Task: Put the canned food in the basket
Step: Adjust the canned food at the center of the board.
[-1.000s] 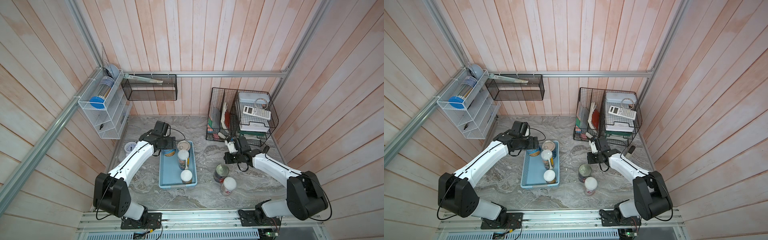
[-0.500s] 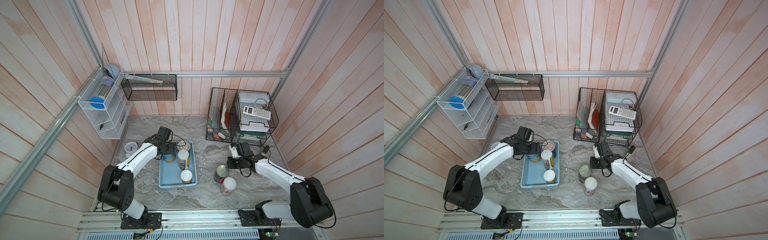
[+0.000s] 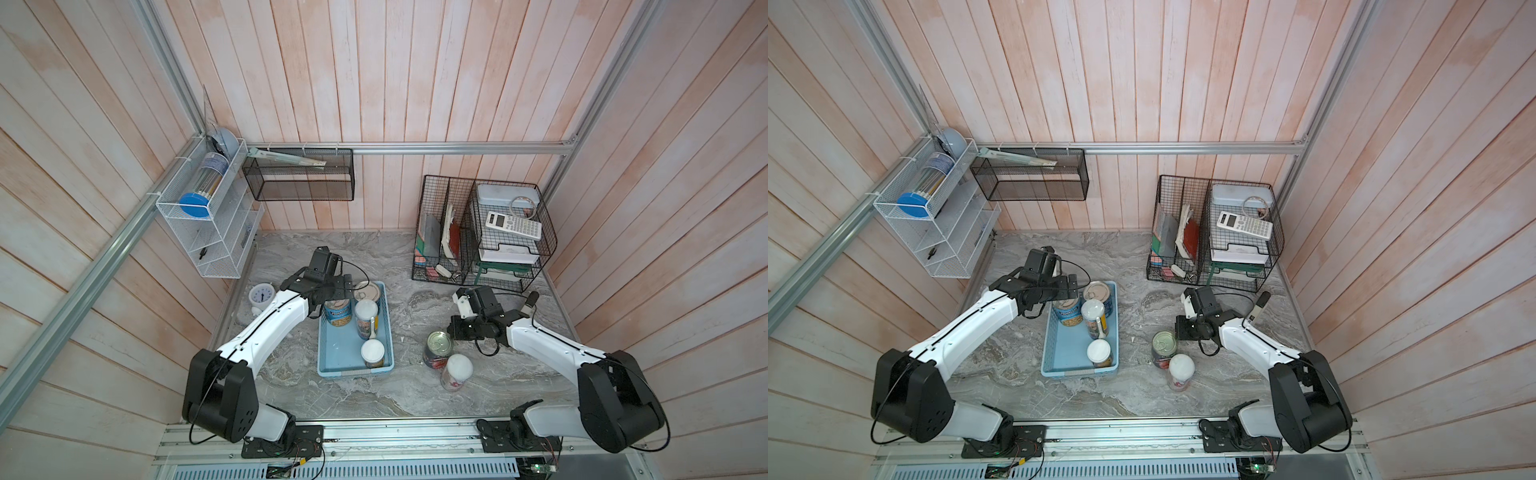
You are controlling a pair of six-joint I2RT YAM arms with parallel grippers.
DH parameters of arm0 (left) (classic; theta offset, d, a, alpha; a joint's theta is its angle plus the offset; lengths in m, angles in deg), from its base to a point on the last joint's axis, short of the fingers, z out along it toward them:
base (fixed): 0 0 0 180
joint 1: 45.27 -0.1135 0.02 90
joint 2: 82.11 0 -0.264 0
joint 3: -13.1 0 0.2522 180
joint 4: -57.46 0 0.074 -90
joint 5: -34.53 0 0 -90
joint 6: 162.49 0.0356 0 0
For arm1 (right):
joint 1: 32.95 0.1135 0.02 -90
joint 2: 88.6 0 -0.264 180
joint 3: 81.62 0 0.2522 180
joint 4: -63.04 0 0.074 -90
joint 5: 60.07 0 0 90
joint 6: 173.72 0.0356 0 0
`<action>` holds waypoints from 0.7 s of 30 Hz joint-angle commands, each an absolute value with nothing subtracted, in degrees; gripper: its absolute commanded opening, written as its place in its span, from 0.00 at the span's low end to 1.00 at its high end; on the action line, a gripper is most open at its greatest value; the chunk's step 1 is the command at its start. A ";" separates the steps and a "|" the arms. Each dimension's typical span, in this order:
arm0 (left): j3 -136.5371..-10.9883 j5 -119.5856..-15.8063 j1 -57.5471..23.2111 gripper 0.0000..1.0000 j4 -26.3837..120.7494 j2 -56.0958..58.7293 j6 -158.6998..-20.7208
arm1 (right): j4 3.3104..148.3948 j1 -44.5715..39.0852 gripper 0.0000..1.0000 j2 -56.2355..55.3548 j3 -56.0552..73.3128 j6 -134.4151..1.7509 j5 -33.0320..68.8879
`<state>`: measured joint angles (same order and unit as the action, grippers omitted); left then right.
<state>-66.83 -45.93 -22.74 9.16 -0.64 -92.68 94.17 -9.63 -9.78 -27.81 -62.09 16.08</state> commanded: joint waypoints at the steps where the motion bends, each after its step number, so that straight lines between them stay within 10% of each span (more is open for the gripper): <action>1: -70.37 -42.59 -16.83 1.00 7.32 -4.70 -93.06 | 95.82 -5.09 0.00 -4.15 -29.38 -61.66 14.22; 12: -69.10 -45.98 4.17 1.00 8.38 -5.36 -96.31 | 93.89 -0.15 0.00 3.15 -22.82 -60.72 14.40; 21: -75.73 -53.10 13.26 1.00 2.37 5.87 -95.89 | 97.84 -11.81 0.00 -6.53 -23.15 -63.52 16.87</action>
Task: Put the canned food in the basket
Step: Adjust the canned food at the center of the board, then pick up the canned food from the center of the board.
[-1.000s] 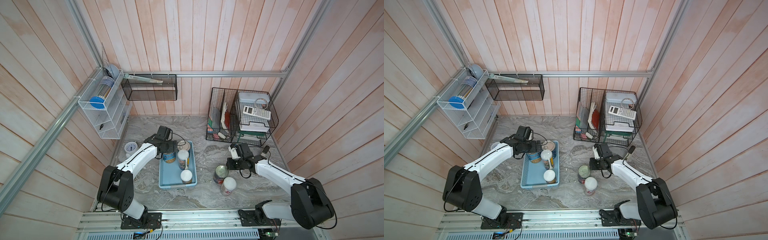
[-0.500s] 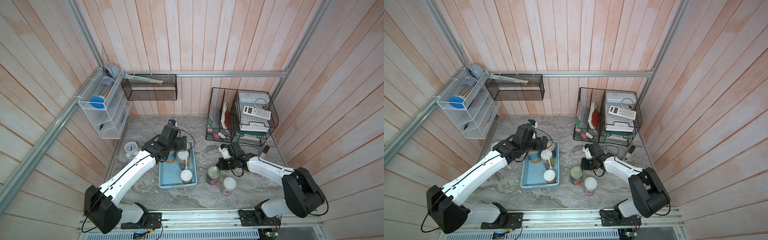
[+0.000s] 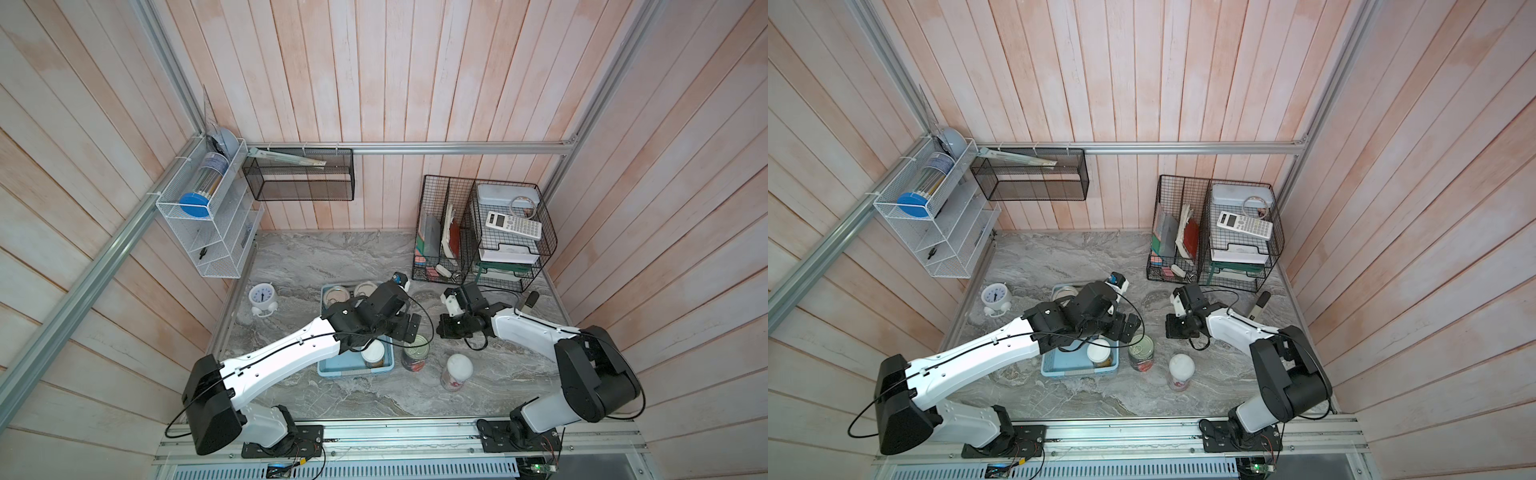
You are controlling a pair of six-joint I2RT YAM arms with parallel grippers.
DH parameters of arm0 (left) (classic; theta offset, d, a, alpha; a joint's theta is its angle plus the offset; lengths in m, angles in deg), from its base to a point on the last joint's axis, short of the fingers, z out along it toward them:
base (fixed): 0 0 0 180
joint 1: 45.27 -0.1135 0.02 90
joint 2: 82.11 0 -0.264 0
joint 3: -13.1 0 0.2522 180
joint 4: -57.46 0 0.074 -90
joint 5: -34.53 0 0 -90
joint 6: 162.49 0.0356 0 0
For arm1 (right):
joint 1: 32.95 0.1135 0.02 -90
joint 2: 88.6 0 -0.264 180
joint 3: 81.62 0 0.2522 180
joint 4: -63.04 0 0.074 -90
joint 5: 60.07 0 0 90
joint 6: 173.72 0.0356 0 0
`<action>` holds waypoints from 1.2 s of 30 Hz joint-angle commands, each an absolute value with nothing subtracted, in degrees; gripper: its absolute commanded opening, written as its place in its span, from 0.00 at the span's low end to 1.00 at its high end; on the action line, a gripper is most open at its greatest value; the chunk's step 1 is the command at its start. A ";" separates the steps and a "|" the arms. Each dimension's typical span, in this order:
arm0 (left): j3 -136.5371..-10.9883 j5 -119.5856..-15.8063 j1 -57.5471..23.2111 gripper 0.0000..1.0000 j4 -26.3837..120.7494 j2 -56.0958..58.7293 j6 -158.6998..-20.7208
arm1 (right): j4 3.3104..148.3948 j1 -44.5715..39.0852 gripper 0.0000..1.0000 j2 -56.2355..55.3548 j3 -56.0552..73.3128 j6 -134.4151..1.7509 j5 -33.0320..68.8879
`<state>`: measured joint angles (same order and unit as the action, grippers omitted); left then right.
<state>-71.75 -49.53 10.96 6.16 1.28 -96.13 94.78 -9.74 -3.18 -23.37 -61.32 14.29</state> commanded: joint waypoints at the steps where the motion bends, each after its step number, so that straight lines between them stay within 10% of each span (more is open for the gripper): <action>1: -77.43 -53.56 13.88 1.00 0.76 7.76 -95.63 | 98.55 -12.31 0.00 -6.88 -22.80 -64.03 17.20; 23: -81.76 -56.57 15.11 0.99 -3.02 22.55 -95.06 | 96.86 -13.36 0.02 -9.59 -26.90 -66.02 15.91; 29: -81.73 -56.29 15.11 0.68 -3.67 22.82 -95.16 | 96.60 -13.35 0.02 -9.94 -27.43 -66.23 15.95; 36: -86.74 -53.58 15.11 0.61 -7.05 17.99 -95.85 | 96.66 -13.35 0.02 -10.38 -27.43 -66.65 16.70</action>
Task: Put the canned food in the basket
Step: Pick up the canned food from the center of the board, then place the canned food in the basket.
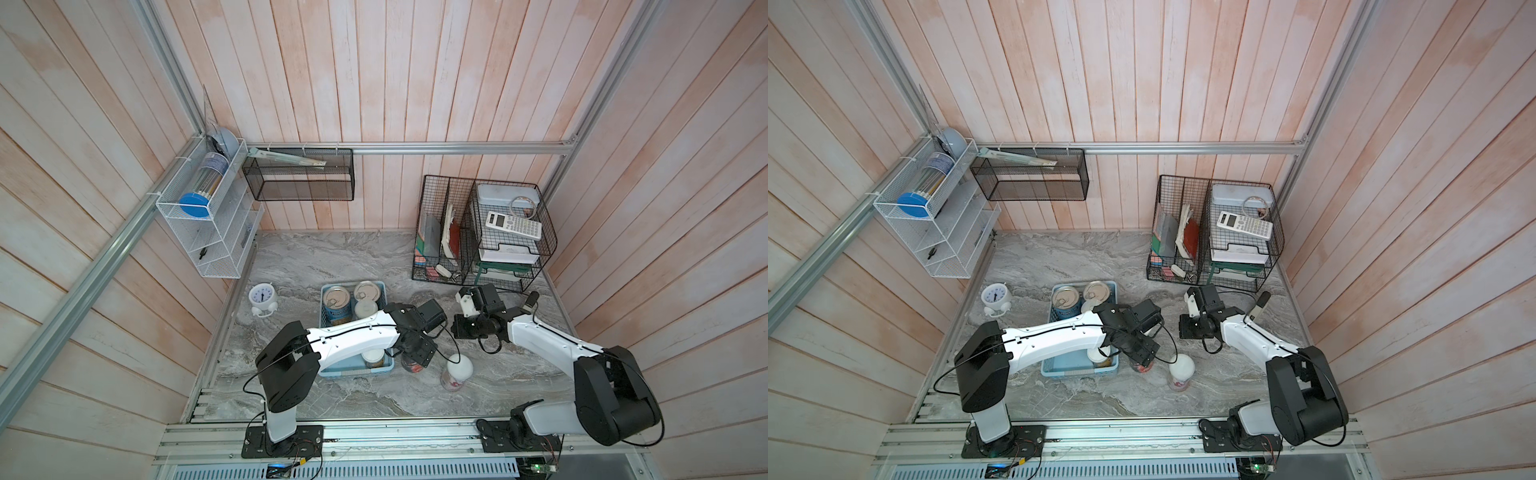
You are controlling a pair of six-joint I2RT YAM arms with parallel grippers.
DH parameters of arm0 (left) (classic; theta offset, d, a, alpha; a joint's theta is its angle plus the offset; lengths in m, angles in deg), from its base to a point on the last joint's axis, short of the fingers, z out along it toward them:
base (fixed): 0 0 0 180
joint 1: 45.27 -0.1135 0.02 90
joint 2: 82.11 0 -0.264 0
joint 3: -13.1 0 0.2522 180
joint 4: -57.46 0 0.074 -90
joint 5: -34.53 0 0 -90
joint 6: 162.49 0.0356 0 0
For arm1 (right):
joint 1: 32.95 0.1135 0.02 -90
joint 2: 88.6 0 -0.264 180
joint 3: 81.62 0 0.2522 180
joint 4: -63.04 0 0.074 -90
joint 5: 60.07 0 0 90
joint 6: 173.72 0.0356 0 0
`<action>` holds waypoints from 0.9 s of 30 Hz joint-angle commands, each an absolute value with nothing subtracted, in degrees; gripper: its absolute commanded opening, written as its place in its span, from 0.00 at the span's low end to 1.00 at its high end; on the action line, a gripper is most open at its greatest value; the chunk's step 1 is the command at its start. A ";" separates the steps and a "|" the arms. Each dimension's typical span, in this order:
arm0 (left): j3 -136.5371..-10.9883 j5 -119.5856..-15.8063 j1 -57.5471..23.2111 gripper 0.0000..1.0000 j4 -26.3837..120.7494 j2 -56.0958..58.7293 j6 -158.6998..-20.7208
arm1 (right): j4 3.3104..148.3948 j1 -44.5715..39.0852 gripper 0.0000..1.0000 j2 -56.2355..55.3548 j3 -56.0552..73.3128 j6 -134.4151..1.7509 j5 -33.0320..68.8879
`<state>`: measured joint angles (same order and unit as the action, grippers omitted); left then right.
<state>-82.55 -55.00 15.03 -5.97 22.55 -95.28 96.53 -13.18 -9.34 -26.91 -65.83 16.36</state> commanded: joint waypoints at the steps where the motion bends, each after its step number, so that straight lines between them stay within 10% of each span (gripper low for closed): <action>1: -87.78 -52.68 15.11 0.61 -8.33 16.69 -95.87 | 96.67 -13.37 0.02 -10.47 -27.42 -66.61 16.74; 27: -70.60 -47.91 -13.56 0.57 -13.84 -10.20 -91.47 | 97.79 -13.39 0.01 -9.86 -26.79 -68.35 17.80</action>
<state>-70.52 -47.28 -12.69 -19.72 -8.49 -92.78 96.62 -13.18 -9.65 -27.02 -67.51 16.87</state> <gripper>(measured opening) 0.785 0.051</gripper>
